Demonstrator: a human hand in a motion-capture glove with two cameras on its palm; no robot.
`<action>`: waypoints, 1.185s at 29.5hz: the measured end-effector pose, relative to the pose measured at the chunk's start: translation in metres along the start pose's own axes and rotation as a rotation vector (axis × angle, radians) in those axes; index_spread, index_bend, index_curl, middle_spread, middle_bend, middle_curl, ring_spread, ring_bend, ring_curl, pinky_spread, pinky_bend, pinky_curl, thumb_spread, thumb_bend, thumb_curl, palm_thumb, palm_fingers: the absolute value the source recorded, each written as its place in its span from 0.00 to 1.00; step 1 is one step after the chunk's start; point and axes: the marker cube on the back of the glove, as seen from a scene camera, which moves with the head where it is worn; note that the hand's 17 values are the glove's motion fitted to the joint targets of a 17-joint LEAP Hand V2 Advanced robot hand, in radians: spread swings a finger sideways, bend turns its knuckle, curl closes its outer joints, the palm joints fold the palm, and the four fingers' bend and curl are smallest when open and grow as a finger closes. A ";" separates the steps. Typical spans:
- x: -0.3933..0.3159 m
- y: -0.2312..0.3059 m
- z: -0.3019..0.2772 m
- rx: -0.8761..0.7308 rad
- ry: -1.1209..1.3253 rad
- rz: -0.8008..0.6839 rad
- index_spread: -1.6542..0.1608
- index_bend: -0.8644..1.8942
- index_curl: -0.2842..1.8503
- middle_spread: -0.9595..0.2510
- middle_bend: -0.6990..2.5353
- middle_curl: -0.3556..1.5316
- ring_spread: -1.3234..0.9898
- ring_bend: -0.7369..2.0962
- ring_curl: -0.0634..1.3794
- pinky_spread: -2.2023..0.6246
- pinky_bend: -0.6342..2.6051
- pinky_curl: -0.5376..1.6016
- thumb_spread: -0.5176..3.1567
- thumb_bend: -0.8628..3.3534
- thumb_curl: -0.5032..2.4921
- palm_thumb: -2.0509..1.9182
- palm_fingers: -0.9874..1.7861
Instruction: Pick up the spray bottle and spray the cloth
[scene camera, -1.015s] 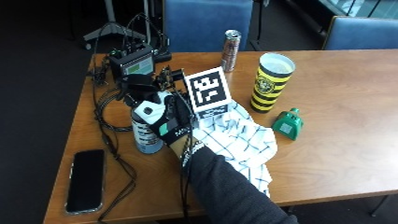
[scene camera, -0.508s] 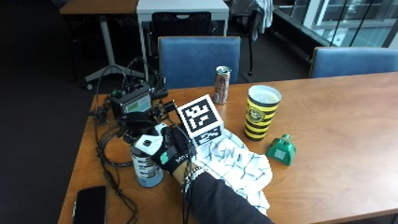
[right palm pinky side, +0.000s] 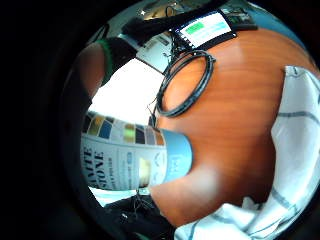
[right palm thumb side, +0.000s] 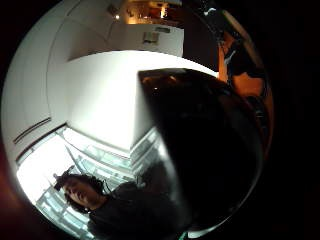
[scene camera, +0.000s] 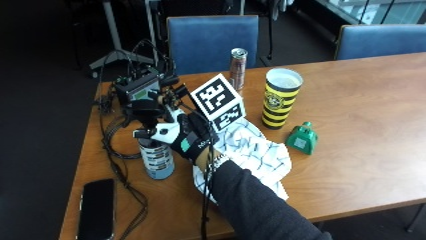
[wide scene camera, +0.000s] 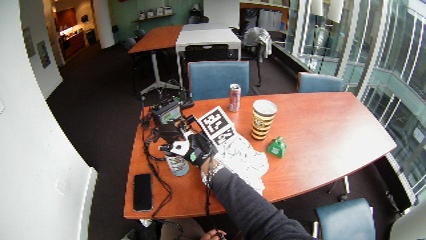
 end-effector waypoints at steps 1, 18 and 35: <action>-0.004 -0.002 -0.004 0.003 0.015 -0.011 0.74 0.29 0.32 0.58 0.37 0.45 0.48 0.45 0.36 0.83 0.27 0.39 0.35 0.19 0.38 0.73 0.61; -0.039 0.046 -0.062 -0.188 0.576 -0.084 0.74 0.33 0.23 0.74 0.29 0.39 0.54 0.42 0.30 0.87 0.36 0.42 0.37 0.19 0.32 0.67 0.43; -0.087 0.145 -0.053 -0.498 0.880 -0.348 0.71 0.36 0.22 0.76 0.30 0.39 0.56 0.40 0.27 0.86 0.34 0.41 0.38 0.19 0.29 0.65 0.42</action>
